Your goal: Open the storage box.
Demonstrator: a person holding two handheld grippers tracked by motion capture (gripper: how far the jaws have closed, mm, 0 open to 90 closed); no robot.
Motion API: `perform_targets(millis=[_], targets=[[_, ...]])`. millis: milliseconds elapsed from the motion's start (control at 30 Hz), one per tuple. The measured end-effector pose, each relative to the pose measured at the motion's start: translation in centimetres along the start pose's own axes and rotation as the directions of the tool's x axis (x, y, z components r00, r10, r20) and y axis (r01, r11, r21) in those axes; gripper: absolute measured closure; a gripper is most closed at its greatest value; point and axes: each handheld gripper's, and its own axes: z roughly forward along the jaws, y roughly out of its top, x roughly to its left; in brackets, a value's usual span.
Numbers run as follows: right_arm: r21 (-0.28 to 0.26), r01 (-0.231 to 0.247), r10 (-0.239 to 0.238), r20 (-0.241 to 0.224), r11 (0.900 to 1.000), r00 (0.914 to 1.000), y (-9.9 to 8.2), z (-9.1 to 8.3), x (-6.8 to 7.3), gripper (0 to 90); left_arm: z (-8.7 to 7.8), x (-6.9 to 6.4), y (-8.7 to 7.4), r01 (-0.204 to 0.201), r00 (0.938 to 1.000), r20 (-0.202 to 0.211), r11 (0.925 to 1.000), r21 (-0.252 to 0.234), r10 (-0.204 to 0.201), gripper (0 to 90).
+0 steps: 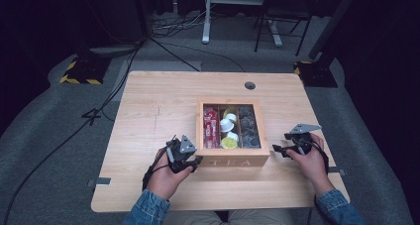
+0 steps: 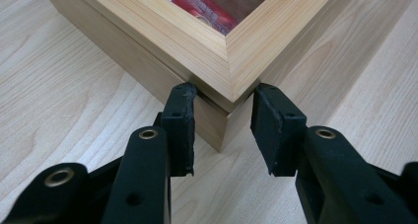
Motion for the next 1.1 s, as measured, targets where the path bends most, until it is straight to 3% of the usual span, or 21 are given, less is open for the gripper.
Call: perform_targets(millis=[233, 267, 333, 467, 500, 633, 800, 900, 1100], targets=[[0.048, 0.049, -0.047, -0.038, 0.9976, 0.9982, 1.6, -3.0, 1.7, 22.9, 0.0, 0.0, 0.0, 0.005, 1.0, 0.001, 1.0, -0.003, -0.005, 61.6], [0.035, 0.08, -0.078, -0.064, 0.9962, 0.9949, 2.4, -4.2, 2.6, 25.8, 0.0, 0.0, 0.1, 0.006, 1.0, 0.002, 1.0, -0.003, -0.006, 61.6], [0.019, 0.099, -0.097, -0.089, 0.9949, 0.9914, 3.0, -5.0, 3.3, 26.1, 0.0, 0.0, 0.1, 0.007, 1.0, 0.003, 1.0, -0.002, -0.007, 61.5], [0.023, 0.138, -0.135, -0.107, 0.9902, 0.9851, 3.8, -6.2, 4.5, 22.9, 0.0, 0.0, 0.1, 0.009, 0.9999, 0.006, 1.0, -0.002, -0.009, 61.5], [0.031, 0.19, -0.187, -0.094, 0.9812, 0.9779, 4.3, -6.9, 5.5, 21.7, 0.0, 0.0, 0.1, 0.009, 0.9999, 0.005, 1.0, -0.002, -0.009, 61.5], [0.011, 0.218, -0.216, -0.104, 0.9758, 0.9708, 4.7, -7.0, 6.7, 20.5, 0.0, 0.0, 0.1, 0.012, 0.9999, 0.003, 0.9999, -0.006, -0.012, 61.5], [-0.006, 0.253, -0.252, -0.131, 0.9674, 0.9589, 4.9, -5.7, 8.2, 22.8, 0.0, 0.0, 0.1, 0.016, 0.9999, 0.004, 0.9998, -0.013, -0.016, 61.6], [-0.04, 0.27, -0.273, -0.096, 0.9619, 0.9572, 4.7, -4.8, 8.7, 21.8, 0.0, 0.0, 0.1, 0.017, 0.9999, 0.005, 0.9997, -0.016, -0.016, 61.7], [-0.062, 0.278, -0.284, -0.103, 0.9585, 0.9534, 4.6, -4.2, 8.9, 21.1, 0.0, 0.0, 0.1, 0.02, 0.9998, 0.008, 0.9995, -0.026, -0.019, 61.7]])
